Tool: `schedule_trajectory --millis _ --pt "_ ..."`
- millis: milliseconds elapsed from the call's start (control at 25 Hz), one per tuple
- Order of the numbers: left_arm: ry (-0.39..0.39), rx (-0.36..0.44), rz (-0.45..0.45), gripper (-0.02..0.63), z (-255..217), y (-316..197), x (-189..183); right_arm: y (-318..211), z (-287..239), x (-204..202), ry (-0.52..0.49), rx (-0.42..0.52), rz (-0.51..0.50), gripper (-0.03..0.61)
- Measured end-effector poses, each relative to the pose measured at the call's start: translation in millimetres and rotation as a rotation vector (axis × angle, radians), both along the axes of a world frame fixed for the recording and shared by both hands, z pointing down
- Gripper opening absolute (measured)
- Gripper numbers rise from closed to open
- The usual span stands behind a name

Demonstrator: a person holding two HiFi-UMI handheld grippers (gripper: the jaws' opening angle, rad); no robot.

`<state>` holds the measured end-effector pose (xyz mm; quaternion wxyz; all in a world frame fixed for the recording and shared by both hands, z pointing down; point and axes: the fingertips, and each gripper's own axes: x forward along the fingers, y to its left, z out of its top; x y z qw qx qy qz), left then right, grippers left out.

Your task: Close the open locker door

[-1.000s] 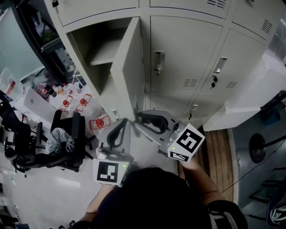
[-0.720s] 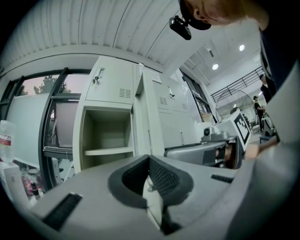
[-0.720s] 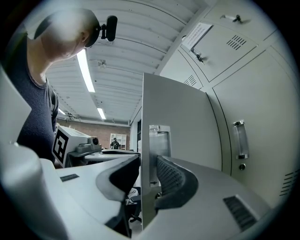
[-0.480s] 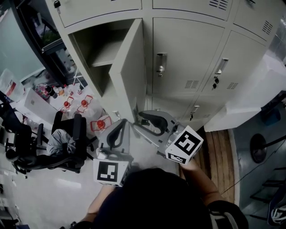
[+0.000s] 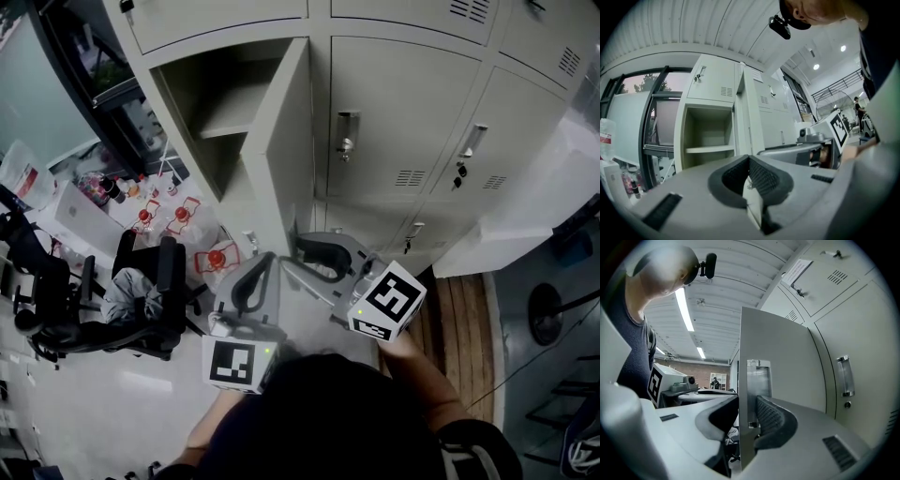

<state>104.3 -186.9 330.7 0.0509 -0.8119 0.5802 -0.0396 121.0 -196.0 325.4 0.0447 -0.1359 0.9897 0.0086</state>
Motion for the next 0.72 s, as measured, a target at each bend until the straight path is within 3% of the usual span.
schedule_trajectory --millis 320,720 --pt "0.018 -0.010 -0.032 0.000 4.8 -2.5 -21.4 -2.9 0.8 -20.7 -0.006 0.003 -0.009 0.123" --pt "0.052 -0.008 -0.048 0.000 0.8 -15.8 -92.4 -17.4 1.4 -82.8 0.026 0.004 0.038 0.114"
